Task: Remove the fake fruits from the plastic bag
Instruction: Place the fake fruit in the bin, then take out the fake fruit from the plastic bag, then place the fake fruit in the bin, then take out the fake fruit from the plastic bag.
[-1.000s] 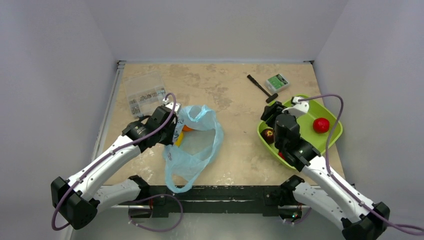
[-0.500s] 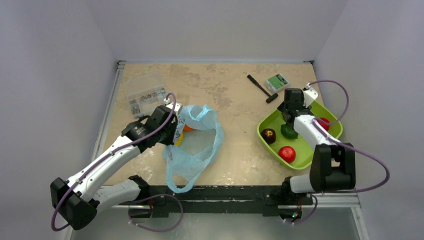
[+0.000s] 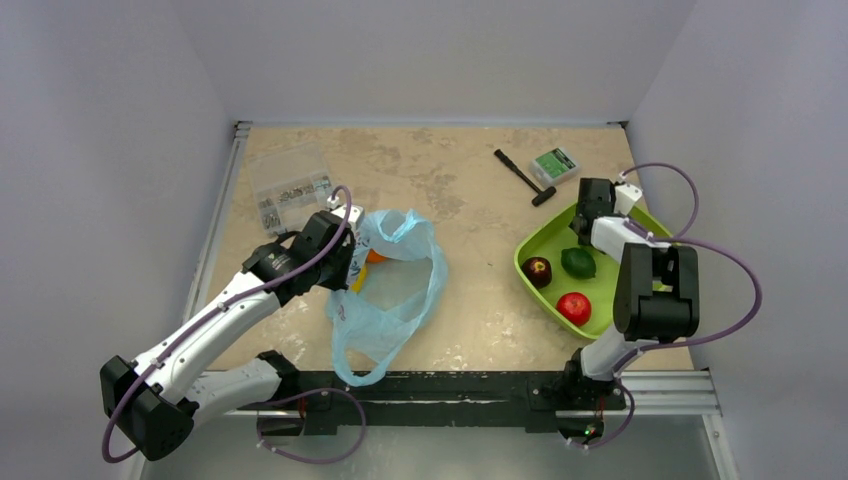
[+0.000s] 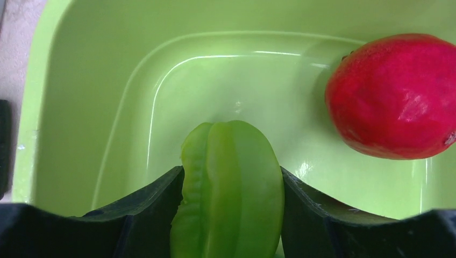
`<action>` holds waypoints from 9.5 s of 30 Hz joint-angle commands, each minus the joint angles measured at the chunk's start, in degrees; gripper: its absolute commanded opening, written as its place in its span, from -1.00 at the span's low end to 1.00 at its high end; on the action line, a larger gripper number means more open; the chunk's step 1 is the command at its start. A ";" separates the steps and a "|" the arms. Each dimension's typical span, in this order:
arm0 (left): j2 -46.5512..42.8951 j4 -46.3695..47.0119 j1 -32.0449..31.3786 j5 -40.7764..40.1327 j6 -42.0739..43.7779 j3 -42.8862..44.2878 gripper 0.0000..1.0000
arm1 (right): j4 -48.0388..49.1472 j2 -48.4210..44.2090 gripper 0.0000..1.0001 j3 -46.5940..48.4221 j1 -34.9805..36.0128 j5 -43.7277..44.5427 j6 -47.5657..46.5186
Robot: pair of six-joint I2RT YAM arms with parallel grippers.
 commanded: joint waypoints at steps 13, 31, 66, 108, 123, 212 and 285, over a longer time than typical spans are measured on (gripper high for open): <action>-1.02 1.66 -0.68 1.24 0.59 -0.15 -1.00 | -3.24 -9.15 0.85 4.88 6.28 0.00 -4.85; -1.21 1.95 -0.74 -0.25 -0.04 0.00 -1.00 | 16.40 -36.75 0.72 -10.53 52.25 -37.15 -6.34; -5.39 6.04 -0.75 4.57 0.70 -1.88 -1.00 | 28.68 15.31 0.38 7.93 62.96 -5.56 54.48; -7.21 16.52 -0.76 -2.20 11.60 -6.33 -1.00 | 29.42 -1.69 -1.00 -2.97 60.53 -10.27 17.77; -13.29 33.02 -0.68 -5.27 32.82 -15.04 -1.00 | 17.83 -31.86 -1.00 -9.56 60.59 -27.92 -9.27; -18.95 30.79 -1.11 7.73 26.14 -13.63 -1.00 | 6.97 -47.13 0.43 -17.26 42.57 -57.54 -7.54; -18.14 4.25 24.56 0.28 -14.87 -4.45 0.45 | 60.14 14.36 0.62 -2.54 68.15 -11.32 9.70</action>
